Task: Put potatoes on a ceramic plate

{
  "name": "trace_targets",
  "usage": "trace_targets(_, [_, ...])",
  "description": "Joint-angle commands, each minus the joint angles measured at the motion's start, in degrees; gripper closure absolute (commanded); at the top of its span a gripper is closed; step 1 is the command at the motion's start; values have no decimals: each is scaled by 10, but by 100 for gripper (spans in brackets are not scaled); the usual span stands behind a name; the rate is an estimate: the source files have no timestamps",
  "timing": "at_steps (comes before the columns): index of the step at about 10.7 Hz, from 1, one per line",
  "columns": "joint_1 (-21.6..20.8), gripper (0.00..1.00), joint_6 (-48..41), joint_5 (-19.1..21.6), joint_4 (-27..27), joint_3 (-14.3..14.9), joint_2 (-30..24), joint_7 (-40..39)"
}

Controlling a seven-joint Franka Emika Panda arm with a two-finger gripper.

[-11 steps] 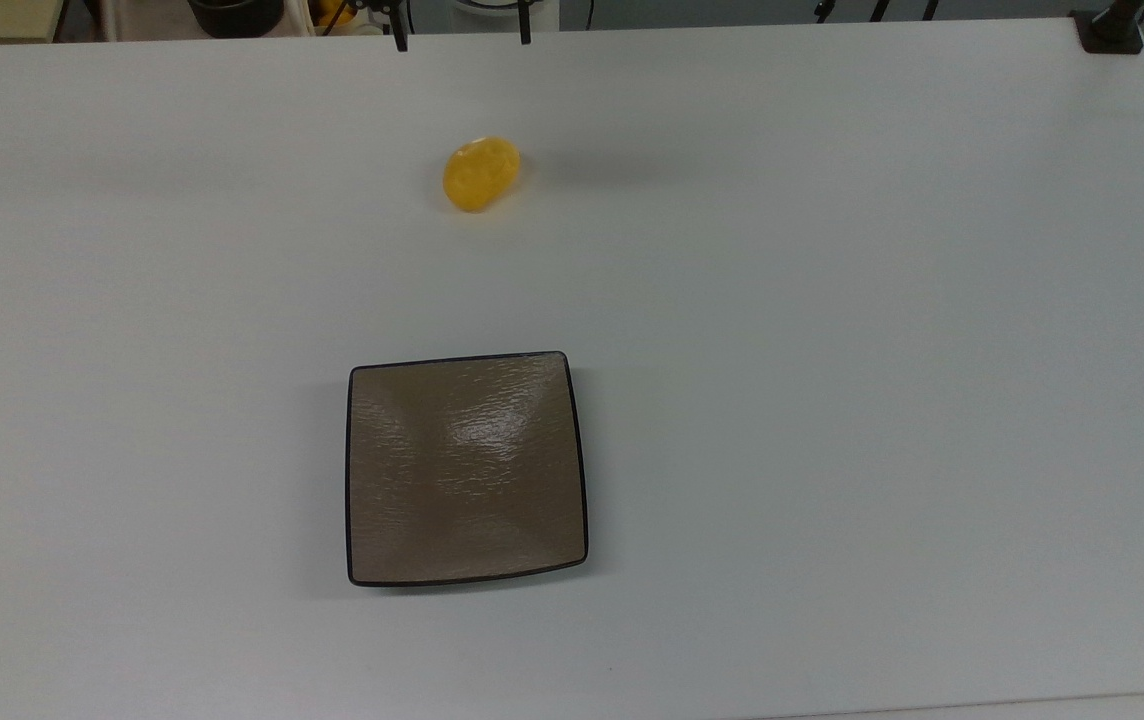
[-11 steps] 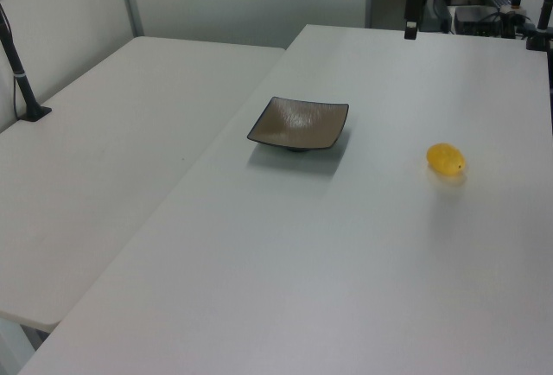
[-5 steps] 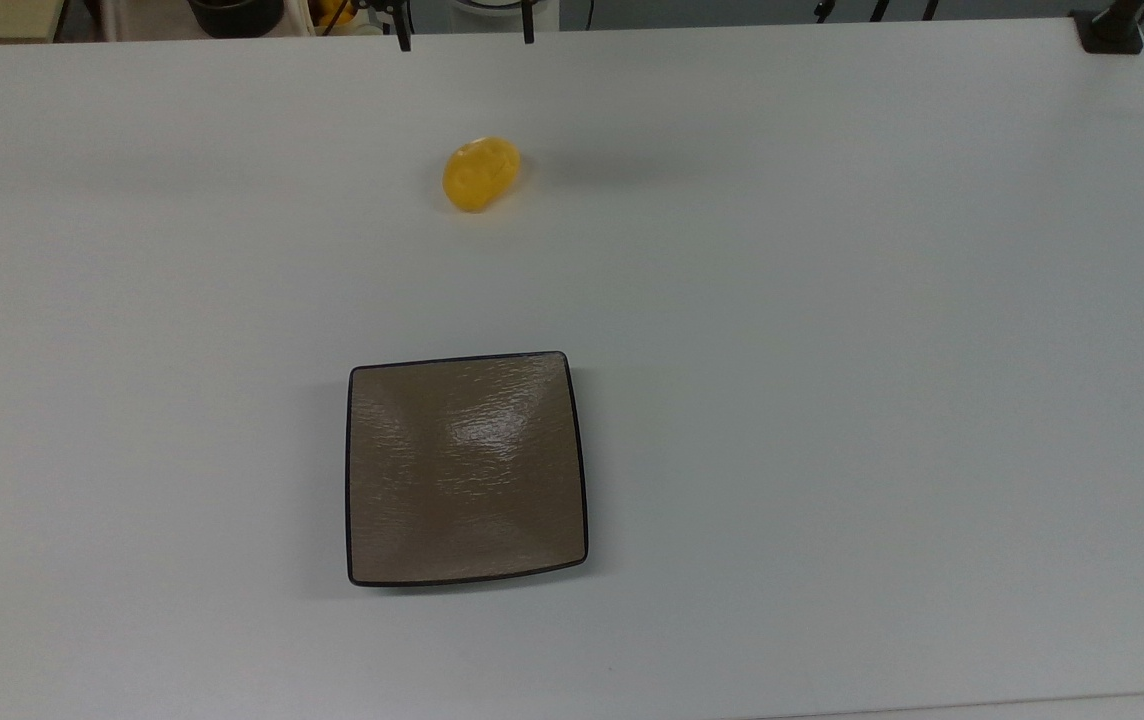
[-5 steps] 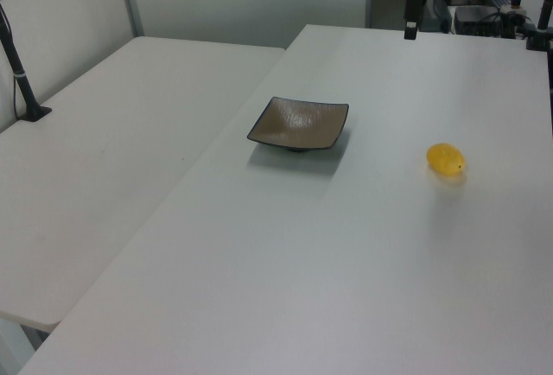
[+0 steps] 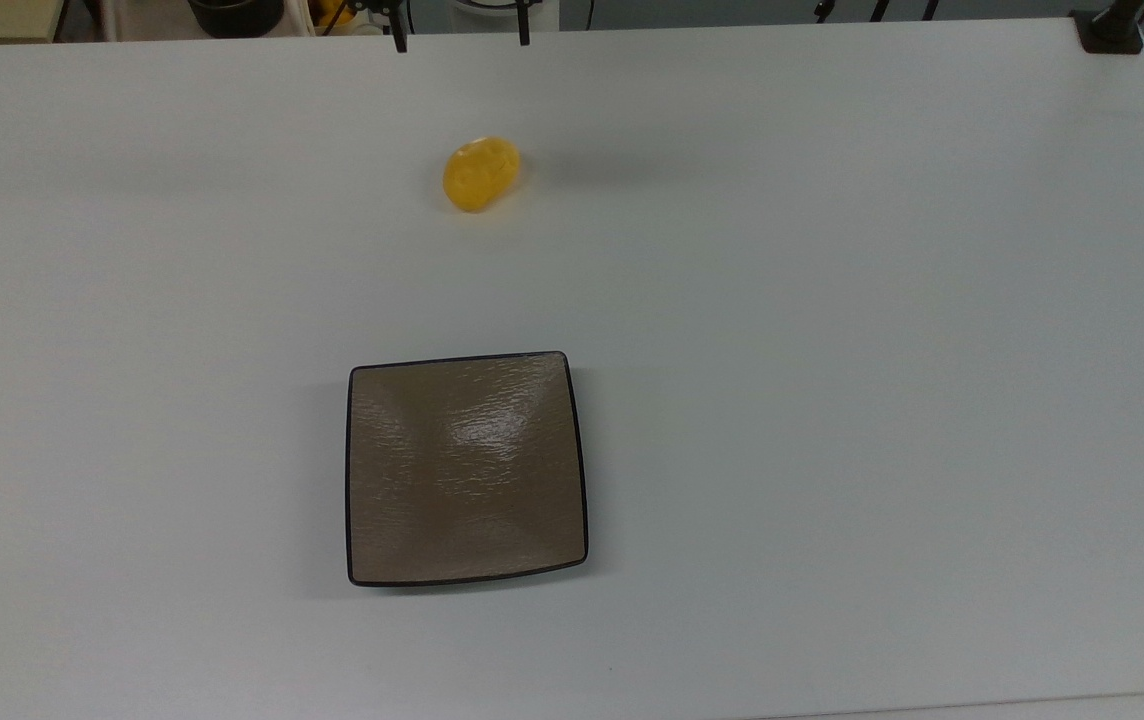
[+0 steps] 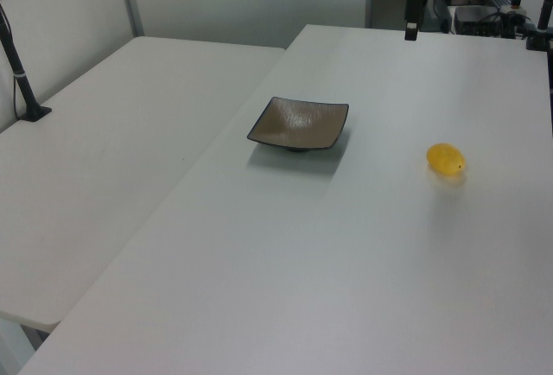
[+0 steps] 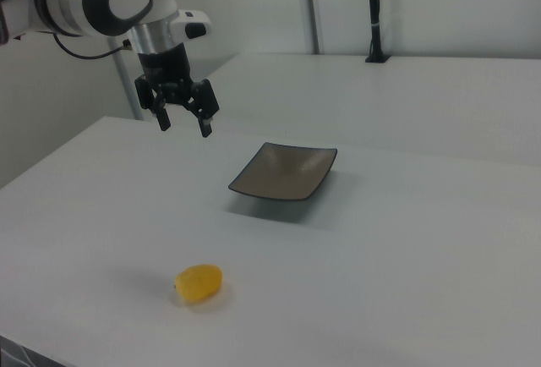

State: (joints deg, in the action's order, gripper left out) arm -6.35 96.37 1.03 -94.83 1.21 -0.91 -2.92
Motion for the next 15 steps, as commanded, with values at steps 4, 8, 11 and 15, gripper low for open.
trace_targets(4, [8,0,-59,9,-58,-18,-22,9])
trace_targets(8, [10,0,-70,9,-128,-24,-23,70])
trace_targets(11, [16,0,-63,9,-164,-24,-23,72])
trace_targets(15, [16,0,25,4,-246,-24,-33,129])
